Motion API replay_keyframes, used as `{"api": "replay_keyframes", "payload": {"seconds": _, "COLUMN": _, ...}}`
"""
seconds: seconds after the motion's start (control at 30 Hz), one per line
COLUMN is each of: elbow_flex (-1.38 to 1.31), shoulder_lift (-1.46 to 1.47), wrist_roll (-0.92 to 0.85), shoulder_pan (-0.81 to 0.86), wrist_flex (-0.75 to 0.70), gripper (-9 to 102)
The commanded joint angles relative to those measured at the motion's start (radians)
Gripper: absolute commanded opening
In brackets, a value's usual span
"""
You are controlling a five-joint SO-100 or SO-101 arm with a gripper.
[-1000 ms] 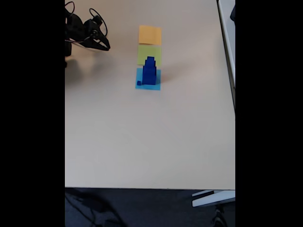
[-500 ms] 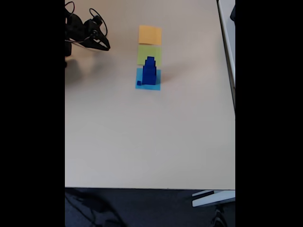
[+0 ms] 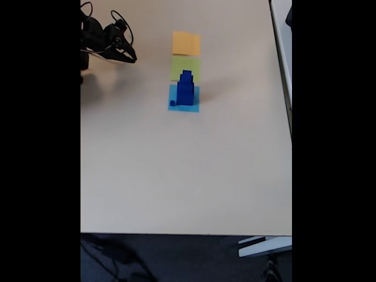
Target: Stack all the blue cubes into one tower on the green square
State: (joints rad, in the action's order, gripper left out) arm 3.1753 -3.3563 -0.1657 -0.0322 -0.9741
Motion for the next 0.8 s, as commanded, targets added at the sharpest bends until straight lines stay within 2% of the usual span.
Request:
{"api": "replay_keyframes", "payload": {"seconds": 0.0, "elbow_flex": 0.006, "shoulder_lift": -0.026, "wrist_roll": 0.067, "shoulder_pan": 0.014, "wrist_flex": 0.025, "gripper": 0}}
{"api": "replay_keyframes", "payload": {"seconds": 0.27, "elbow_flex": 0.006, "shoulder_lift": -0.026, "wrist_roll": 0.383, "shoulder_pan": 0.055, "wrist_flex": 0.13, "gripper": 0}}
{"api": "replay_keyframes", "payload": {"seconds": 0.77, "elbow_flex": 0.006, "shoulder_lift": -0.026, "wrist_roll": 1.014, "shoulder_pan": 0.098, "wrist_flex": 0.129, "gripper": 0}}
